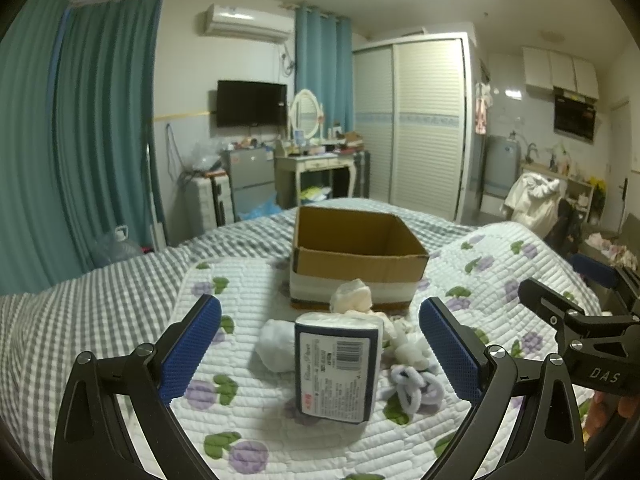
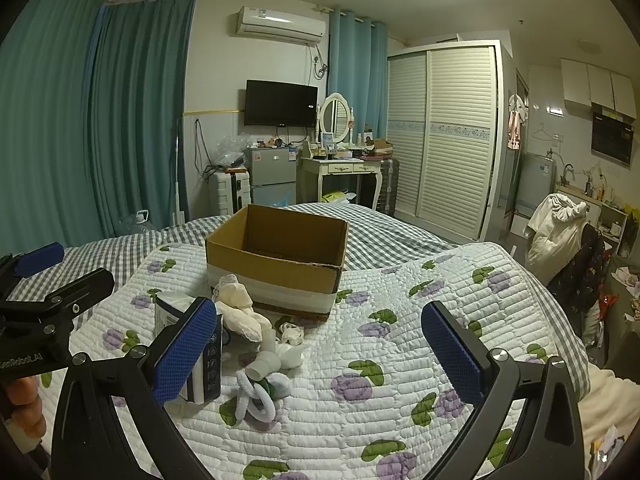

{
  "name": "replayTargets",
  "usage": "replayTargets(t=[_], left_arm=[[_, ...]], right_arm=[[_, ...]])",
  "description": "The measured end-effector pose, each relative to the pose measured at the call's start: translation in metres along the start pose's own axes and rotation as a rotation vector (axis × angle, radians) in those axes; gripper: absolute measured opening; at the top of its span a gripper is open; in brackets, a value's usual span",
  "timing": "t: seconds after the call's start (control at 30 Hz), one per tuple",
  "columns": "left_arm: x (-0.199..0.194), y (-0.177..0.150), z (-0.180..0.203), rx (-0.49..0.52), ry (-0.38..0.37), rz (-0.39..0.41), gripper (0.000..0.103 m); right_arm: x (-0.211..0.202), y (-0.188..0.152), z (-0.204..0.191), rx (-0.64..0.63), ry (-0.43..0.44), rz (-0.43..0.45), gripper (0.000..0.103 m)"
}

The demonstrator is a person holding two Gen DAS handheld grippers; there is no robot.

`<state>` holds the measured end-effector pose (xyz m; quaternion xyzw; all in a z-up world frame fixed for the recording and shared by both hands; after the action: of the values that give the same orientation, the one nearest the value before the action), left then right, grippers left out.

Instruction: Organize soft objects

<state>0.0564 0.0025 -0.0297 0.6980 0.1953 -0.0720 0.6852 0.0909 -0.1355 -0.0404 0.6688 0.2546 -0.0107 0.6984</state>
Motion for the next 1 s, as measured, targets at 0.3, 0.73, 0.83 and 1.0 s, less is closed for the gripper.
replayTargets(t=[0.3, 0.73, 0.83, 1.0], left_arm=[[0.0006, 0.0002, 0.0013, 0.002, 0.001, -0.001, 0.101], [0.0006, 0.0006, 0.0013, 0.002, 0.001, -0.001, 0.102], [0.0006, 0.0003, 0.0012, 0.002, 0.000, -0.001, 0.101], [0.0007, 0.0005, 0.0012, 0.002, 0.000, -0.002, 0.102]], right_arm=[[-0.0010, -0.0005, 0.0003, 0.000, -0.003, 0.002, 0.103], [-0.0017, -0.0004, 0.0002, -0.001, -0.004, 0.003, 0.103], [-0.0016, -0.0004, 0.0002, -0.001, -0.004, 0.003, 0.103], [-0.0017, -0.0005, 0.0003, -0.001, -0.004, 0.002, 0.103]])
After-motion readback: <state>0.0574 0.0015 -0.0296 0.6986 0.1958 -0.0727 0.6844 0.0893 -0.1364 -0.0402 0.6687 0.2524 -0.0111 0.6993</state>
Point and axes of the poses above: each gripper's, at about its wrist camera, not at the fingertips, and x roughly the way its jaws point, z to its right, y to its top, the point moved 6 cm from there along x, roughly the way its jaws point, and after that the axes turned 10 degrees about y, right-handed, at the moved point
